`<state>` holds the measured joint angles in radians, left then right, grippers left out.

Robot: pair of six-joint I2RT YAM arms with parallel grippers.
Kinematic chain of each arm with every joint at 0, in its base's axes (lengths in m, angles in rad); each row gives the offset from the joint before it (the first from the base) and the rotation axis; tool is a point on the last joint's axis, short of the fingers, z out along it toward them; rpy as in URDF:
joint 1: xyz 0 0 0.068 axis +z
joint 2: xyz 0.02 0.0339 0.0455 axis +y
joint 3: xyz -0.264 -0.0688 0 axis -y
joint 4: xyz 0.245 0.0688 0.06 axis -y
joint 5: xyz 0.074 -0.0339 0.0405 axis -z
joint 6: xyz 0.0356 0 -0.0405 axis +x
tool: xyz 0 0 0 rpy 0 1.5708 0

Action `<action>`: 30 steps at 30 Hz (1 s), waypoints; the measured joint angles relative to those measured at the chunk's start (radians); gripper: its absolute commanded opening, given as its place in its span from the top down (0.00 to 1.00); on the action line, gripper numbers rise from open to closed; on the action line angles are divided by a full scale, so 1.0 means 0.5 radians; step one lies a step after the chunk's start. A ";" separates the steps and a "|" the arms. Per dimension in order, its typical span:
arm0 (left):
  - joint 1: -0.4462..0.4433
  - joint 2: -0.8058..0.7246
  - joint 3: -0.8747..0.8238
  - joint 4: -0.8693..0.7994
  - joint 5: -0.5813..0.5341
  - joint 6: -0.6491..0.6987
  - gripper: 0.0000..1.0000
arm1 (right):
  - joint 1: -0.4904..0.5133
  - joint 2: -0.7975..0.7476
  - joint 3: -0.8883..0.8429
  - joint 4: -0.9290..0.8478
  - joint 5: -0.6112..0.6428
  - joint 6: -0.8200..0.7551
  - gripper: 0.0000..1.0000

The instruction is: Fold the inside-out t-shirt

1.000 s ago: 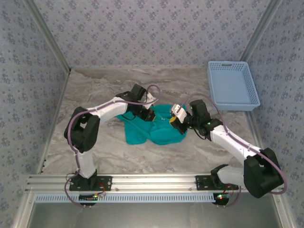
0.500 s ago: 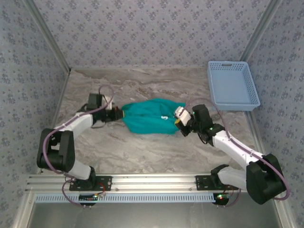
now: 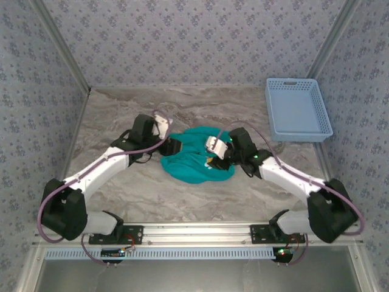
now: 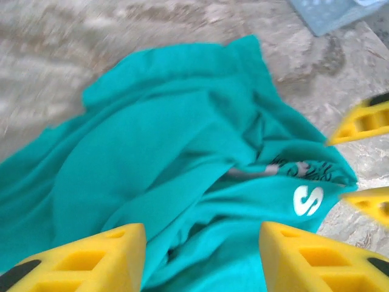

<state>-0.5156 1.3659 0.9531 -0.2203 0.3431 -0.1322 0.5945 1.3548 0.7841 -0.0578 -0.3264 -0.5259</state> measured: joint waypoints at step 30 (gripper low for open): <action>0.742 0.112 -0.263 0.330 0.372 -0.459 0.97 | -0.200 -0.407 -0.129 -0.315 0.387 0.073 0.82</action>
<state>-0.1448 1.4220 0.8215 -0.0555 0.5289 -0.3618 0.4946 1.1511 0.7197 -0.2153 -0.1329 -0.4892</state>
